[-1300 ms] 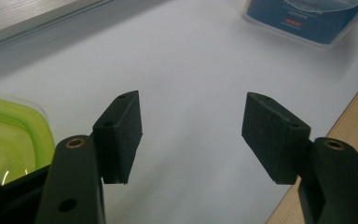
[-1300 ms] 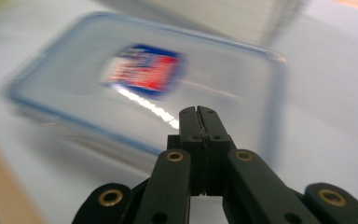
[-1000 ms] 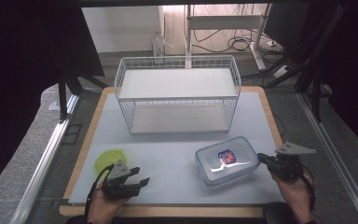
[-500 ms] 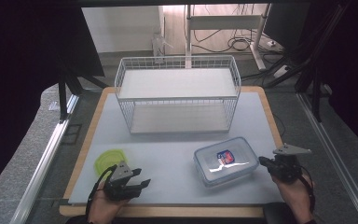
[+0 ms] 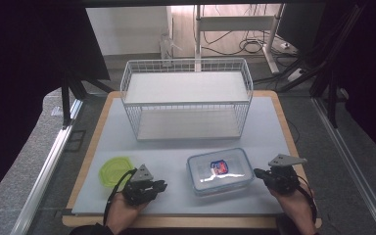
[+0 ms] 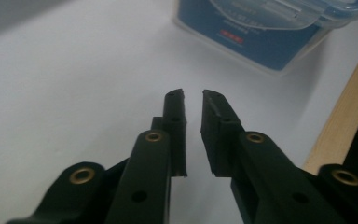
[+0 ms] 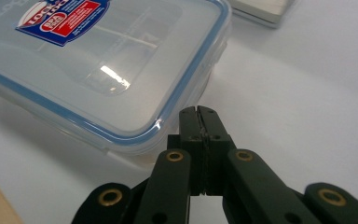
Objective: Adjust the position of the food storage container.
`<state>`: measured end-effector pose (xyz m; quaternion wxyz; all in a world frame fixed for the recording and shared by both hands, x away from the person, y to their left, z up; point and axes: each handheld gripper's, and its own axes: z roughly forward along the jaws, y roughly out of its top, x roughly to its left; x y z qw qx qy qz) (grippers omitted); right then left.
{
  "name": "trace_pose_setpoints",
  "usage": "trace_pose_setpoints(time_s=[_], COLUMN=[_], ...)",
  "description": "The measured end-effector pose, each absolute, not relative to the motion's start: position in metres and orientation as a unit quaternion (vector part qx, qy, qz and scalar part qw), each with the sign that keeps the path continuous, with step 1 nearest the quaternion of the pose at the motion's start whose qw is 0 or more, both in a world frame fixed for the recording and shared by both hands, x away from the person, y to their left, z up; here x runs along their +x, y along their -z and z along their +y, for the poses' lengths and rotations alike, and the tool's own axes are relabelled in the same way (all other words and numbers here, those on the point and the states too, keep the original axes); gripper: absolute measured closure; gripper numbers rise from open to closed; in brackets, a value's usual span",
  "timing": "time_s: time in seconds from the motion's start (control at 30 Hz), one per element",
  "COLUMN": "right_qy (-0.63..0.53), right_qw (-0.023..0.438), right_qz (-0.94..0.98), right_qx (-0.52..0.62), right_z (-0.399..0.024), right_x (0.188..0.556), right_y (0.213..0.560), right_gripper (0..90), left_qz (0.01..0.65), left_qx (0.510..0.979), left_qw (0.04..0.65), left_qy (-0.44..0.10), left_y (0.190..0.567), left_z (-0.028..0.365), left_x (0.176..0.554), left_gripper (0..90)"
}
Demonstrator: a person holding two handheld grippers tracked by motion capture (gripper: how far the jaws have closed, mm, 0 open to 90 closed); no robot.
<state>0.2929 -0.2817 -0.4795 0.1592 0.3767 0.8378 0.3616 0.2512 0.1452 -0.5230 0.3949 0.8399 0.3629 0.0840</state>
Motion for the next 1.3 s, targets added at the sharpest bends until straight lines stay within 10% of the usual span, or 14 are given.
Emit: trace_pose_setpoints(time_s=[0.9, 1.3], right_qy=[-0.368, -0.375], right_qw=[0.135, 0.171], right_qz=[0.865, 0.849], right_qx=[0.313, 0.331], right_z=[-0.227, -0.244], right_x=[0.286, 0.292], right_y=[0.481, 0.481], right_gripper=[86.0, 40.8], left_qz=[0.381, 0.38], left_qx=[0.833, 0.815], left_qw=[0.379, 0.404], left_qy=[-0.129, -0.168], left_y=[0.516, 0.505], left_z=[0.149, 0.166], left_x=[0.266, 0.25], left_gripper=[80.0, 27.8])
